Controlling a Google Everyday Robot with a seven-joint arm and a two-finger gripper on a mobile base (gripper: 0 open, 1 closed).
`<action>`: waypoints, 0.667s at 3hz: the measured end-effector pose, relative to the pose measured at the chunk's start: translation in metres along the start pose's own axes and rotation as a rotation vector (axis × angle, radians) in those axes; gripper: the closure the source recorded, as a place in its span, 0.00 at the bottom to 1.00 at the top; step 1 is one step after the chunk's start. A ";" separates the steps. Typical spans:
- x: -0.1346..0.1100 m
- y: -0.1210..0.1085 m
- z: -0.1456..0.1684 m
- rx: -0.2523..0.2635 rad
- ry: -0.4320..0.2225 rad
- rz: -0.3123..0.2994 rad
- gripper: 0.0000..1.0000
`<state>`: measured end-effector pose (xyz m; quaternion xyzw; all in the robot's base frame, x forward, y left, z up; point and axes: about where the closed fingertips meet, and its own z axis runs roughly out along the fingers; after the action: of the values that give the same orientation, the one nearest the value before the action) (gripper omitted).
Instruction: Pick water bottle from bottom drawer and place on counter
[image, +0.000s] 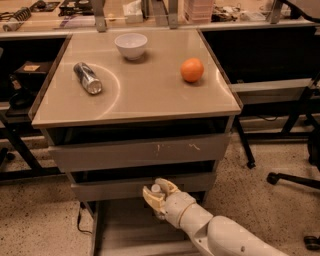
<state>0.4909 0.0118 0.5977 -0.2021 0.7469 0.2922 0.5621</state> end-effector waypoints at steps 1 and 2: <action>-0.024 0.001 -0.001 0.007 -0.015 -0.018 1.00; -0.070 0.012 0.002 -0.009 -0.038 -0.032 1.00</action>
Offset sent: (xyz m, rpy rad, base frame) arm 0.0252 0.0157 0.1271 0.0081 -0.0856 0.0190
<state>0.5053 0.0201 0.6667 -0.2107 0.7314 0.2904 0.5800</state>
